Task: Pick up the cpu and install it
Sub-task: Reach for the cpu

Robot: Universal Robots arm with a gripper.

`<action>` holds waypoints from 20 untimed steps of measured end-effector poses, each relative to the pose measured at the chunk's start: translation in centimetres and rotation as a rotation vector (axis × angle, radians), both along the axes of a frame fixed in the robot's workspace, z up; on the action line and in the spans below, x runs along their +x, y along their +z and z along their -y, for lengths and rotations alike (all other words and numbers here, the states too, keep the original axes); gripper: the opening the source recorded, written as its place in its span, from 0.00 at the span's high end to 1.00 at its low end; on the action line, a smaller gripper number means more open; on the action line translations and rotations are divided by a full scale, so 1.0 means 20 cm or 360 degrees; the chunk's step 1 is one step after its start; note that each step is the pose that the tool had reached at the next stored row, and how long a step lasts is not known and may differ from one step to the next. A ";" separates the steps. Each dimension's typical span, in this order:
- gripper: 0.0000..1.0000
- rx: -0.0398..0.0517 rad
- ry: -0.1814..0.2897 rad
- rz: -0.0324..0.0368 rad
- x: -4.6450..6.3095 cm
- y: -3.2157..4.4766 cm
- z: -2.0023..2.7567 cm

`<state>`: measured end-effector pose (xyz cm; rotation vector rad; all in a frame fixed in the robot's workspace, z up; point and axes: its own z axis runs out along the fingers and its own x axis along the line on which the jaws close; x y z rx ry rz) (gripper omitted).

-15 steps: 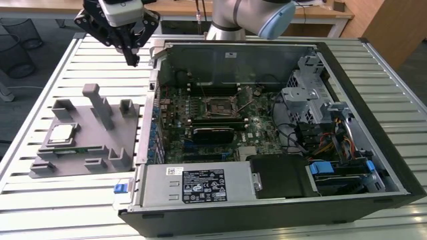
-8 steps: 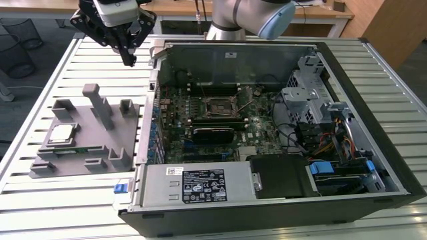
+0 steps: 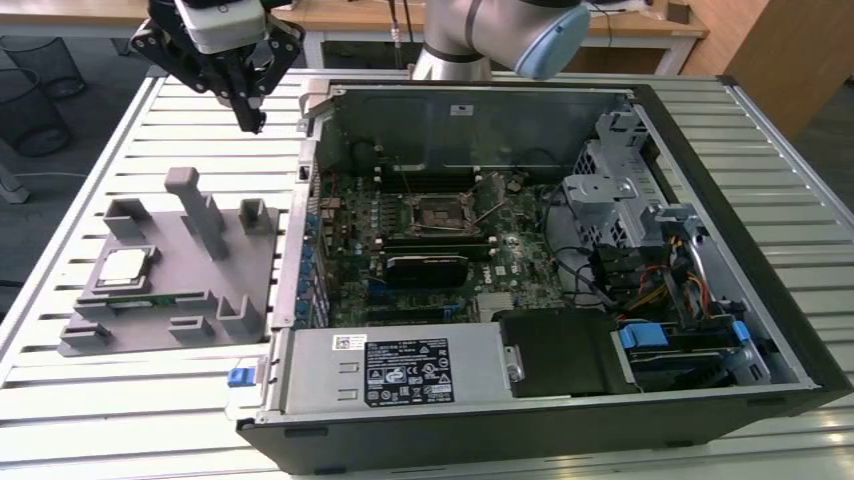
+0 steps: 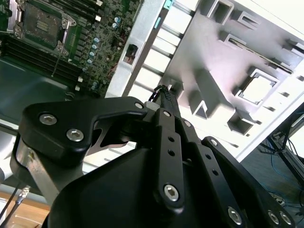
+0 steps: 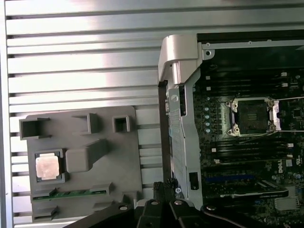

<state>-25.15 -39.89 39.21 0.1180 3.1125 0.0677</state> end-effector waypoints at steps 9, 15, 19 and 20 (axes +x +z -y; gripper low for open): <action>0.89 0.0000 0.0000 0.0000 -0.04 -0.001 0.000; 0.89 0.0000 0.0000 0.0000 -0.06 -0.001 0.000; 0.89 0.0000 0.0000 0.0000 -0.08 -0.002 0.000; 0.89 0.0000 0.0000 0.0000 -0.08 -0.002 0.000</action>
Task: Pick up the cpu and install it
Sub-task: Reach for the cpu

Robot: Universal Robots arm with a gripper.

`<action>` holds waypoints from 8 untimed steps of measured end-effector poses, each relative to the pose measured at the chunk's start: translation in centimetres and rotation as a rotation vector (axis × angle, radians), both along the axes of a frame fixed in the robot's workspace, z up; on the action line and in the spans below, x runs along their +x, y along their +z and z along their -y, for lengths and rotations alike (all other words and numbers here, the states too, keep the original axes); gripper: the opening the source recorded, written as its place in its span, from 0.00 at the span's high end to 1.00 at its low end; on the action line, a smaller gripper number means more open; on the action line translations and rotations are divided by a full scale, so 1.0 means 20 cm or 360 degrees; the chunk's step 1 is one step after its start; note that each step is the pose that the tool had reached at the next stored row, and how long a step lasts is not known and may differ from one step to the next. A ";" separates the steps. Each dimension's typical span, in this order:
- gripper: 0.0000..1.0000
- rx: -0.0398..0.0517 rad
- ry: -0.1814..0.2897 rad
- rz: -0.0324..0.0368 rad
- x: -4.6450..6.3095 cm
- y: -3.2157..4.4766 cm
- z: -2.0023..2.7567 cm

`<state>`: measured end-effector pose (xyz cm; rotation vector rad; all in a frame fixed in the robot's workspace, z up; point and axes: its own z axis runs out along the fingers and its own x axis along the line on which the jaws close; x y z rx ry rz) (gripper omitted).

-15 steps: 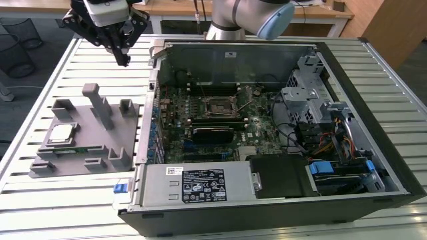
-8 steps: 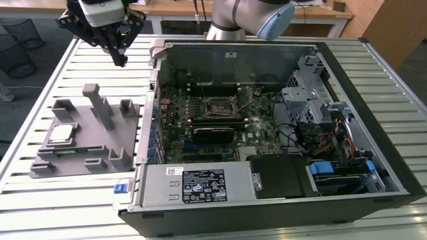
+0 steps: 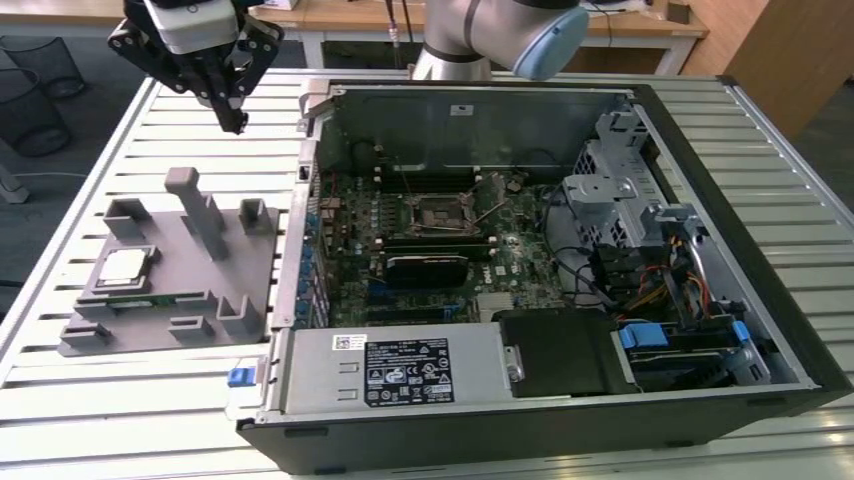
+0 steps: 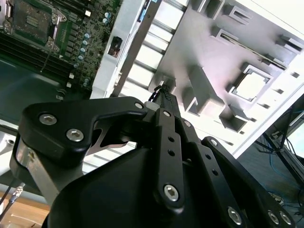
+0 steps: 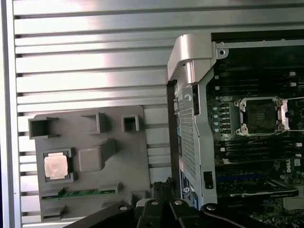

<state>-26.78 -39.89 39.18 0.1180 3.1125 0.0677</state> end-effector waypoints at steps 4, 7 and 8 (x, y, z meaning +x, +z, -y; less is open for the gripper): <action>0.89 0.0000 0.0000 0.0000 -0.02 0.000 0.000; 0.89 0.0000 0.0000 0.0000 -0.03 -0.001 0.000; 0.89 0.0000 0.0000 0.0000 -0.03 -0.001 0.000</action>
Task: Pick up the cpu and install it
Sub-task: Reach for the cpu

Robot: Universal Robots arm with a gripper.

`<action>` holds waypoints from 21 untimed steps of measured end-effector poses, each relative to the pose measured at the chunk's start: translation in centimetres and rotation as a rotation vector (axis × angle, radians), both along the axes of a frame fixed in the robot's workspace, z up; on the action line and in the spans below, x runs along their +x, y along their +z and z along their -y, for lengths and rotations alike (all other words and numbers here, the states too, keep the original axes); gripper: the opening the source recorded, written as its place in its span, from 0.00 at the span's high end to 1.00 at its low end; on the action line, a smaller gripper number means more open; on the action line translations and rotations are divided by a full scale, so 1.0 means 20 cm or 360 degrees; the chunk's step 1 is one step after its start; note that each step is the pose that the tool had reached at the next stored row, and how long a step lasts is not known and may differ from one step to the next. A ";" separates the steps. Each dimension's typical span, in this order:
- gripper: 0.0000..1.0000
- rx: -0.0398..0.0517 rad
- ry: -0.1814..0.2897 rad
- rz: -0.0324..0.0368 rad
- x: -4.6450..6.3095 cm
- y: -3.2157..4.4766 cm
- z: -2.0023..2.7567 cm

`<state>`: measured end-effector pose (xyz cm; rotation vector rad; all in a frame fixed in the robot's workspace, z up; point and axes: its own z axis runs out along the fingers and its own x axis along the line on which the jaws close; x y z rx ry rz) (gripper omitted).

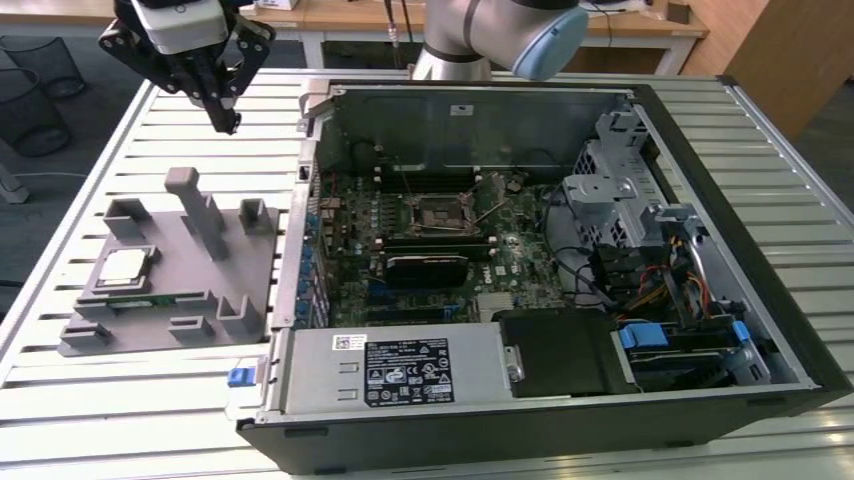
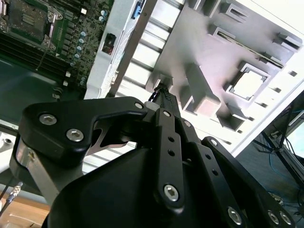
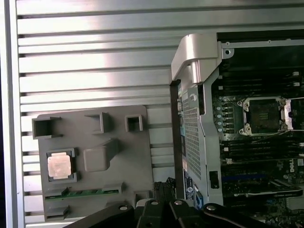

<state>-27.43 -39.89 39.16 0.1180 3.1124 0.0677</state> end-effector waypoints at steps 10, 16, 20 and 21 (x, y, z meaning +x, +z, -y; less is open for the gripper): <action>0.89 0.0000 0.0000 0.0000 -0.06 -0.006 0.006; 0.89 0.0000 0.0000 0.0000 -0.09 -0.011 0.032; 0.89 0.0000 0.0000 0.0000 -0.12 -0.013 0.060; 0.89 0.0000 0.0000 0.0000 -0.12 -0.013 0.066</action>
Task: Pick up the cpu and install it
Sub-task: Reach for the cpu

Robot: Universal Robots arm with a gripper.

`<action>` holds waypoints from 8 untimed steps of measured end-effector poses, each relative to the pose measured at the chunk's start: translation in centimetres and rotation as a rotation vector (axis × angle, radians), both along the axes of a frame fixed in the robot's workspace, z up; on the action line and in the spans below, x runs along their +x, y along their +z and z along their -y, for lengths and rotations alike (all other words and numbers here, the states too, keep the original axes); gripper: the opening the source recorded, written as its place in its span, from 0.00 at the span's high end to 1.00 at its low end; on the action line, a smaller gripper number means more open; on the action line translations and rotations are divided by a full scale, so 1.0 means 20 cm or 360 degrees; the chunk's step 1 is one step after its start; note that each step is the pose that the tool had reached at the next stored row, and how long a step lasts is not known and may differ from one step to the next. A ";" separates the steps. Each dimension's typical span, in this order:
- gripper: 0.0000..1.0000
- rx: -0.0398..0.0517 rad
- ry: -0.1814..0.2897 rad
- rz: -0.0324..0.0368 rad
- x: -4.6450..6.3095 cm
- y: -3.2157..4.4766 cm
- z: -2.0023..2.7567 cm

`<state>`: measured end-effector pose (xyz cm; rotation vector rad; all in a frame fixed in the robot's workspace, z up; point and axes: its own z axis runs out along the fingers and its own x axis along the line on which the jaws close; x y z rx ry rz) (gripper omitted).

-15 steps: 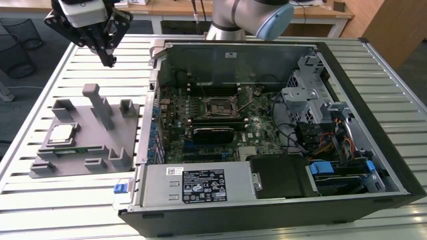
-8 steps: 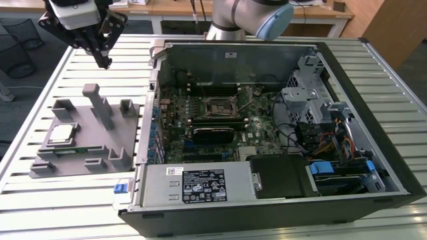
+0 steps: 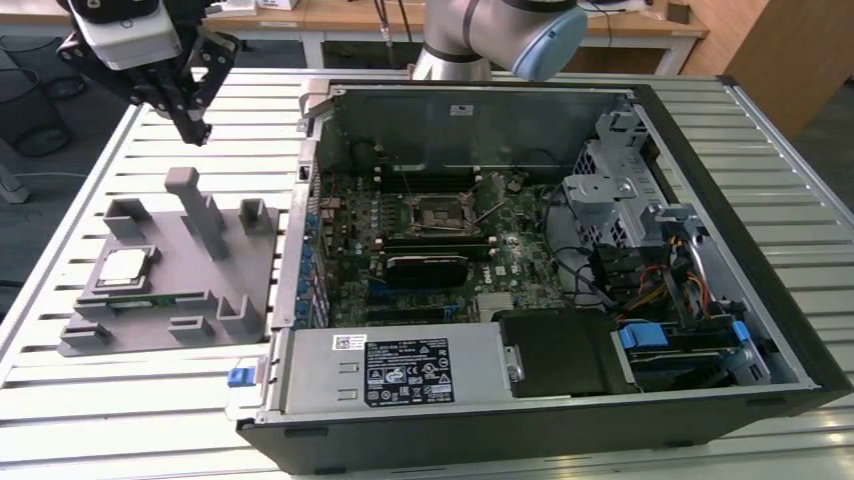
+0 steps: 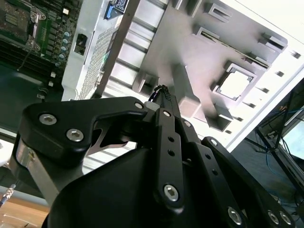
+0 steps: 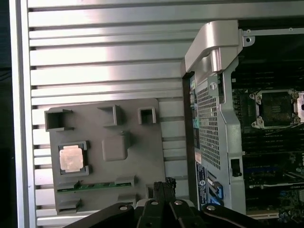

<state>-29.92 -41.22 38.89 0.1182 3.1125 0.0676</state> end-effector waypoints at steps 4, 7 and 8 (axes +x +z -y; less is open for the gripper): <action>0.89 0.0000 0.0000 0.0000 -0.04 -0.001 0.022; 0.89 0.0000 0.0001 0.0000 -0.08 -0.001 0.031; 0.89 0.0000 0.0002 0.0000 -0.09 -0.002 0.034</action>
